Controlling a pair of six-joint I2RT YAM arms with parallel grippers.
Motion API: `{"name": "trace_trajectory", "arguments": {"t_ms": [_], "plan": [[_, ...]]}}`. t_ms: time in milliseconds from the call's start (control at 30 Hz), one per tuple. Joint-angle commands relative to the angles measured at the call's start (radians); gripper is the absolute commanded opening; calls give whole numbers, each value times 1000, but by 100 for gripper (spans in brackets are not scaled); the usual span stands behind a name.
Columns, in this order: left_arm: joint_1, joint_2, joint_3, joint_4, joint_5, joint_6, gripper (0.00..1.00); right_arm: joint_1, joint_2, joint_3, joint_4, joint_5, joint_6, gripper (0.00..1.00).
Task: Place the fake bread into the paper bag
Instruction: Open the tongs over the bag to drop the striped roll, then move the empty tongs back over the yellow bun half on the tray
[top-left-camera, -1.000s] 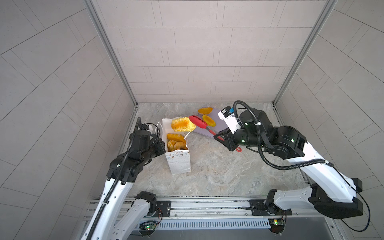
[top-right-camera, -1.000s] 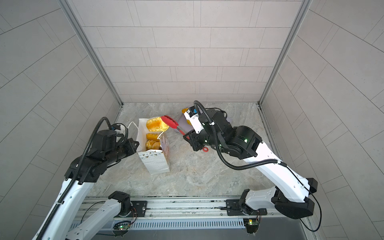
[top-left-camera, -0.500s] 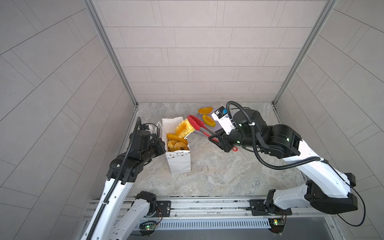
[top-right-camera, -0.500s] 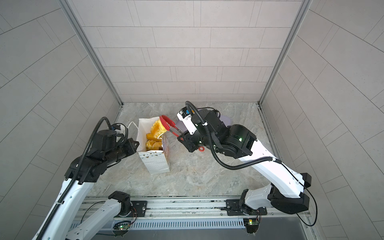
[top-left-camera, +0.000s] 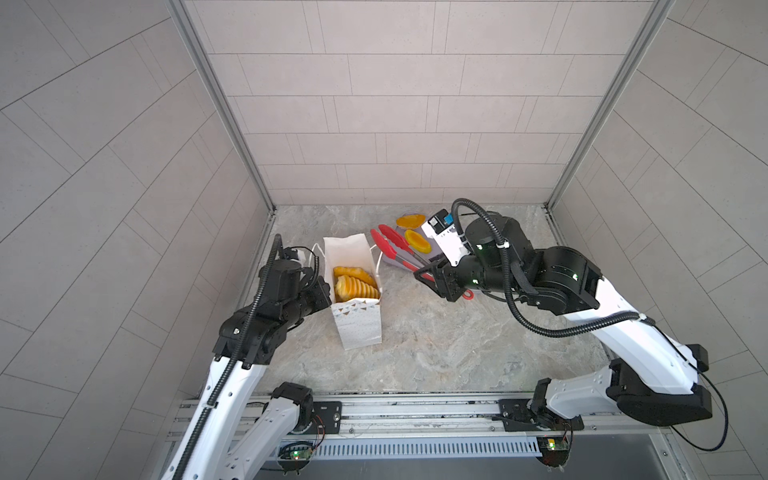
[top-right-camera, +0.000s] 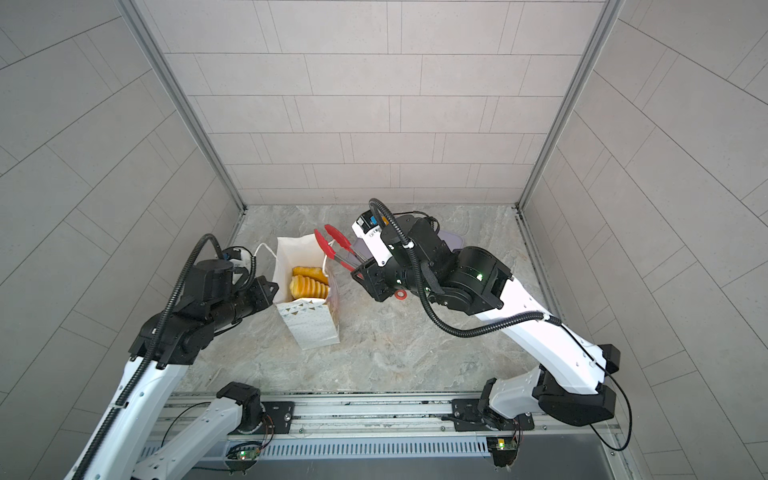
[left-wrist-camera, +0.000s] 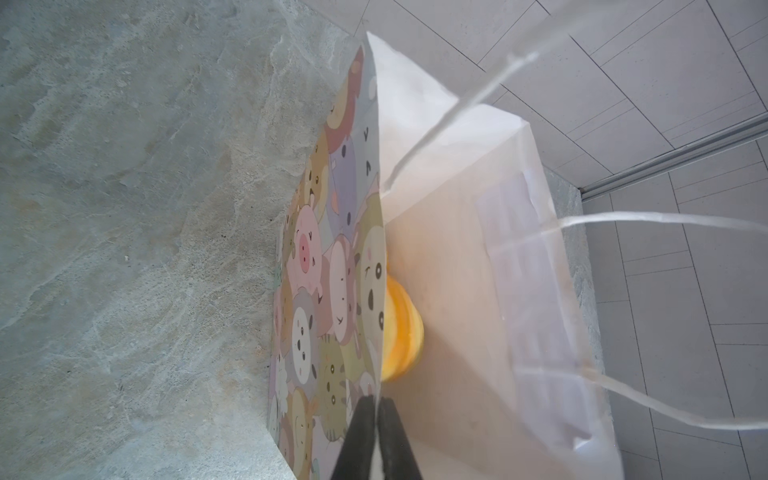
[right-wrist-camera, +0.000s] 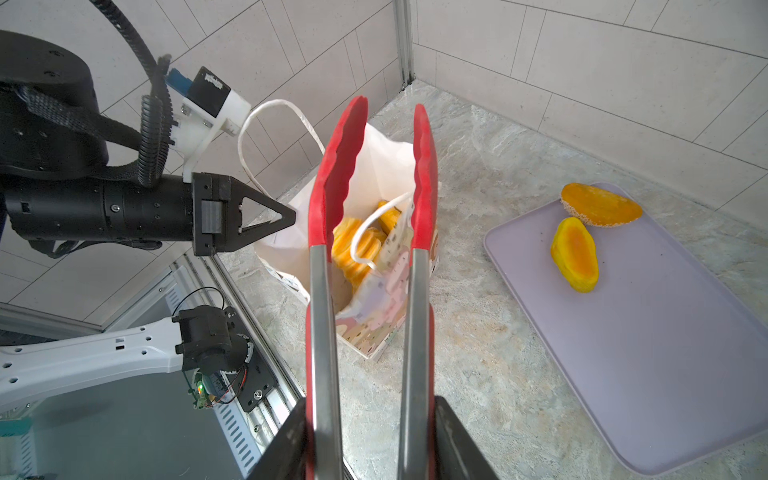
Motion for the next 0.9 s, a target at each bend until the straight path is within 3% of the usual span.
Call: {"name": "trace_trajectory", "arguments": {"t_ms": [0, 367, 600, 867], "plan": [[-2, -9, 11, 17, 1, 2, 7, 5, -5, 37, 45, 28, -14, 44], [-2, -11, 15, 14, -1, 3, 7, -38, -12, 64, 33, 105, -50, 44], [-2, -12, 15, 9, -4, 5, 7, -190, -37, 18, 44, 63, -42, 43], [-2, -9, 15, 8, -4, 6, 7, -424, -62, -162, 123, -112, 0, 43]]}}
